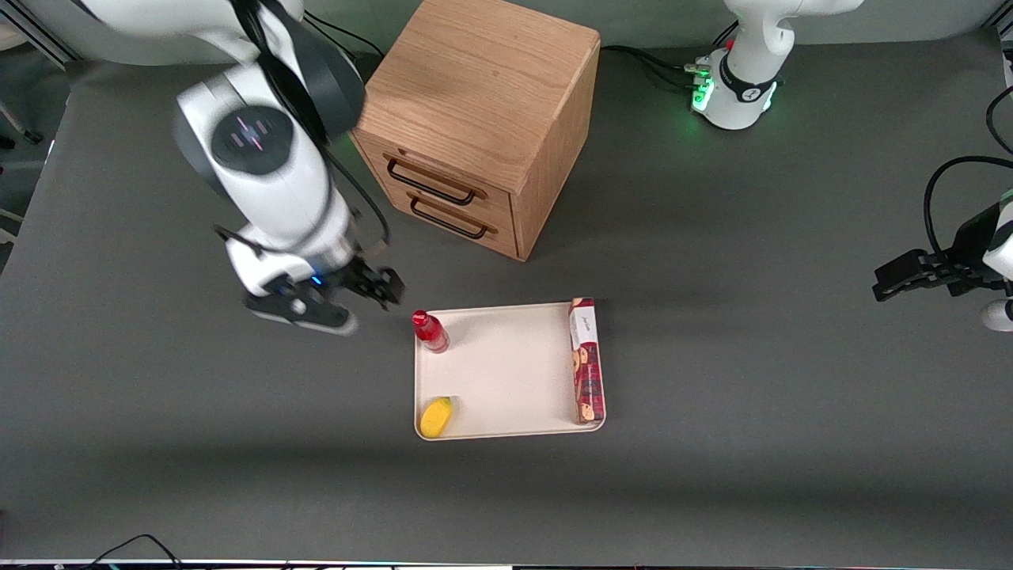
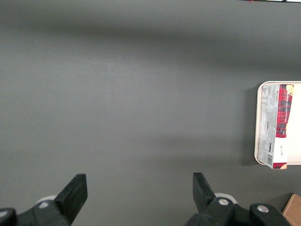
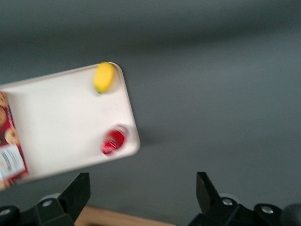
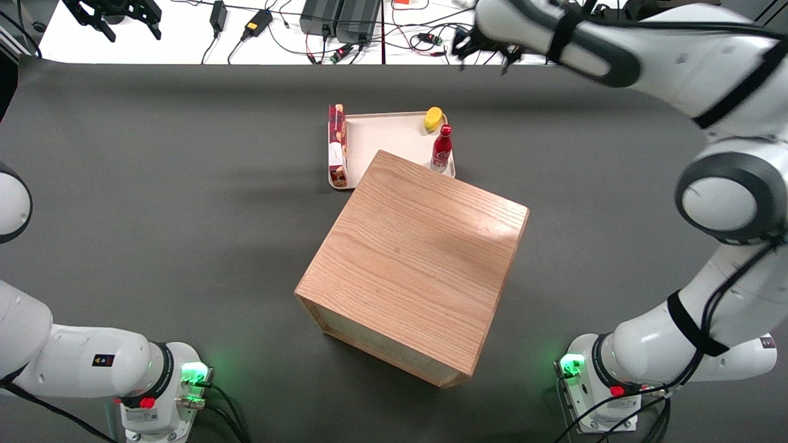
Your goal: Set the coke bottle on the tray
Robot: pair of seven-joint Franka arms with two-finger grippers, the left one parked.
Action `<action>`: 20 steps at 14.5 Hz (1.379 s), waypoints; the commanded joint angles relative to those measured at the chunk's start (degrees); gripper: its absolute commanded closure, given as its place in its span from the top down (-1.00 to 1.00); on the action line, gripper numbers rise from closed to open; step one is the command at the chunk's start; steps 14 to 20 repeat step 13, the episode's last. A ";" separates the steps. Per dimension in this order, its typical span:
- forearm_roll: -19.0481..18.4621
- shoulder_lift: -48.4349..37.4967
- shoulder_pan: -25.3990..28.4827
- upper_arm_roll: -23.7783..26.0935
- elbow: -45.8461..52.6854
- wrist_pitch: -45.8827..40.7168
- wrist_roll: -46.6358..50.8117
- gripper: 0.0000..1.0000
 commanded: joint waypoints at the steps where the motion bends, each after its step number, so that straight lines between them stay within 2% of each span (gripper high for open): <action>1: 8.25 -10.64 -2.21 -7.55 -1.95 -7.77 -15.60 1.00; 3: 14.50 -17.59 -2.04 -16.70 -6.75 -9.03 -25.19 1.00; 4: 15.84 -20.14 -2.04 -20.57 -9.66 -8.42 -28.28 1.00; 7: 16.73 -26.91 -2.04 -26.57 -20.63 -1.94 -33.66 1.00; 9: 20.31 -30.71 -1.86 -29.47 -26.90 2.83 -36.30 1.00; 11: 22.26 -30.10 -1.77 -30.62 -26.04 2.66 -36.31 1.00; 20: 22.35 -29.31 -1.77 -30.63 -24.29 2.66 -35.52 1.00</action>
